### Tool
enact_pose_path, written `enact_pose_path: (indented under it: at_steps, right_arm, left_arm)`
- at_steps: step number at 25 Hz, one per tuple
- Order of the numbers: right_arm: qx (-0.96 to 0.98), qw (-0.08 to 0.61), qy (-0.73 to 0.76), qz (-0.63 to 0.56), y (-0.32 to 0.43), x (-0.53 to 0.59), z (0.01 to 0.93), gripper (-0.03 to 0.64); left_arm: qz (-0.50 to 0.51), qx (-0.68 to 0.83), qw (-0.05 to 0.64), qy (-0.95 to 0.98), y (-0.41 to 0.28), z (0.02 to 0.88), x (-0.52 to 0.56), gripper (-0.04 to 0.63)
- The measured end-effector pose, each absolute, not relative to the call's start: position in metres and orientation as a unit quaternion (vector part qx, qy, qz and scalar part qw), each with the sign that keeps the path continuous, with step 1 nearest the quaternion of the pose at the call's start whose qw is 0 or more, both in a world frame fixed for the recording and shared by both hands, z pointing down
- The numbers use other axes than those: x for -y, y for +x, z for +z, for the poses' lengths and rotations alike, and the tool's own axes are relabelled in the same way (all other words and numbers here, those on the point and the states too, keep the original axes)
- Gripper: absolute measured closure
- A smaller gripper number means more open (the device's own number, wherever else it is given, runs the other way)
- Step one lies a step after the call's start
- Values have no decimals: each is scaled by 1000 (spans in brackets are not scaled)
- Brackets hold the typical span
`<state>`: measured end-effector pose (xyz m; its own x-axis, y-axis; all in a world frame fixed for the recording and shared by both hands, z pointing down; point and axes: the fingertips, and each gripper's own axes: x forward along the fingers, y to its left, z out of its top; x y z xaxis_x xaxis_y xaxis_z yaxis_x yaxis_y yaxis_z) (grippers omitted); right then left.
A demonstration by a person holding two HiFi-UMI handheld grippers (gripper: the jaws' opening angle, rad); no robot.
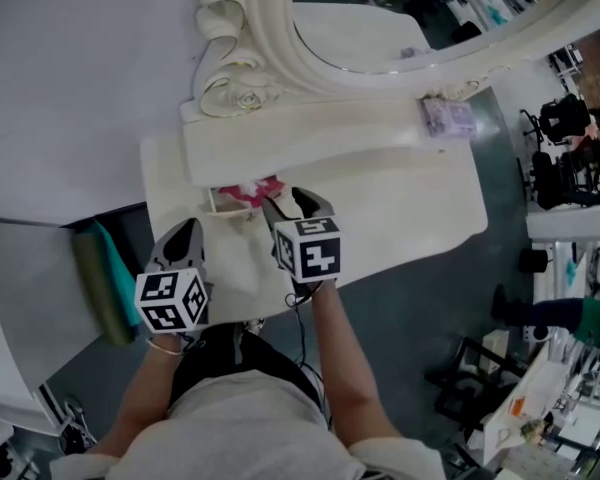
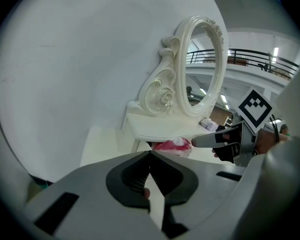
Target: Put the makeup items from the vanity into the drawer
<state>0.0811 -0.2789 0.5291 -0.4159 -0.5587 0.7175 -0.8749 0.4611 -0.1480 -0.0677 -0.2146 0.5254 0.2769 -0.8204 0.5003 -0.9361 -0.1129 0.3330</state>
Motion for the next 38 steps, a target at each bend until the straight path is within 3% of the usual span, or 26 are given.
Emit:
enact_pose_path:
  at_steps: [6, 12, 20, 38]
  right_arm:
    - [799, 245, 476, 273, 98, 263, 511, 402]
    - [797, 217, 492, 275, 108, 239, 500, 488]
    - [801, 178, 504, 270, 125, 205, 482, 549]
    - [816, 142, 497, 260, 132, 153, 470, 595]
  left_arm:
    - [93, 589, 289, 749, -53, 510, 204, 591]
    - [91, 588, 276, 755, -42, 498, 187, 591]
    - [85, 597, 255, 756, -33, 478, 159, 591]
    - [81, 604, 219, 762, -16, 453, 129, 591]
